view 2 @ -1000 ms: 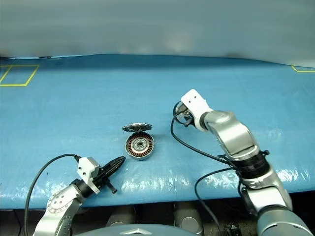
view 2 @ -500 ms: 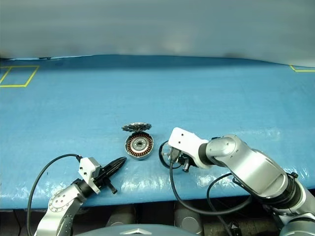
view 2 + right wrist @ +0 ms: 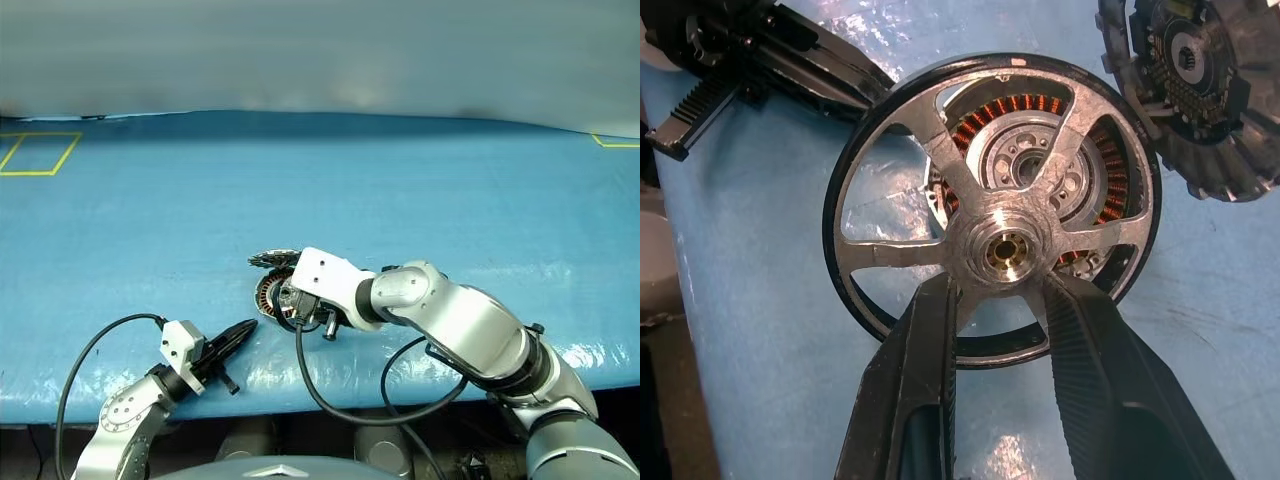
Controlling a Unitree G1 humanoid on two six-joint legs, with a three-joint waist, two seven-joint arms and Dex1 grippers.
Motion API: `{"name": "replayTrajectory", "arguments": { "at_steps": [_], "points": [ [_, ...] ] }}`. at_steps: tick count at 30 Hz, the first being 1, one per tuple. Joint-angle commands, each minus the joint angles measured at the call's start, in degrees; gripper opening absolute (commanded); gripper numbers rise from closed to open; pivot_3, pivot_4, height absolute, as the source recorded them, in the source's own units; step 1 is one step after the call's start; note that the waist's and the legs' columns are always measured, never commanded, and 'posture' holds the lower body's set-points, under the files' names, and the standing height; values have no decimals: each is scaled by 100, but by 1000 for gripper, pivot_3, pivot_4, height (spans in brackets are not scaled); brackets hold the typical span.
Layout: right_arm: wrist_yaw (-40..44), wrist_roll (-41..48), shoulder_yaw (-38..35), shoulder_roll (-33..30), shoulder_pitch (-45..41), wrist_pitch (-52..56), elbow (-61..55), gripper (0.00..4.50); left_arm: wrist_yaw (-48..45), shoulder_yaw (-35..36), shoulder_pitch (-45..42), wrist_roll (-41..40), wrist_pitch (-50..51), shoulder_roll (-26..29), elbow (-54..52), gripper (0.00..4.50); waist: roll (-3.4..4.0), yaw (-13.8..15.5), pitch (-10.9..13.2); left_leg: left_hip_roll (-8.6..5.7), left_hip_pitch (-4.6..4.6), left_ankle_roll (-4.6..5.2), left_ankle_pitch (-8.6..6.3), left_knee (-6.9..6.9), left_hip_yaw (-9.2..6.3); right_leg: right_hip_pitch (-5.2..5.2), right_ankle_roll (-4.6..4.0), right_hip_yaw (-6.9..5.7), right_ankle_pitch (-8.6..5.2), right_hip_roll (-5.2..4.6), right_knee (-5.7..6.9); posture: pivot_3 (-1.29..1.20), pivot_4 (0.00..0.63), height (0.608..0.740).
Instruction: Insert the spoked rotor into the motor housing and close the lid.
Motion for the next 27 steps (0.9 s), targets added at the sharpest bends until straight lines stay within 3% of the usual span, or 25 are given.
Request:
{"name": "replayTrajectory", "arguments": {
  "at_steps": [1, 10, 27],
  "points": [
    [-166, -170, 77, 158, -224, -298, 116, 953, 69, 9, 12, -7, -89, -6, -288, 0, 0, -3, 0, 0, 0, 0, 0, 0, 0, 0, 0, 0, 0, 0, 0, 0, 150, 740],
    [-201, -394, 449, 409, -384, -767, 572, 953, 271, 20, -71, 134, -213, 20, -339, 0, 1, -4, 0, 0, -1, 0, 0, -1, -1, 0, 1, -1, 1, -1, -1, 0, 150, 740],
    [-10, -760, 810, 296, -407, -1123, 1031, 953, 431, -100, 10, 148, -143, -10, -461, 0, 2, -6, -1, 0, 0, 0, 0, -2, -2, -1, 0, -2, 1, 0, 0, 0, 150, 740]
  ]
}}
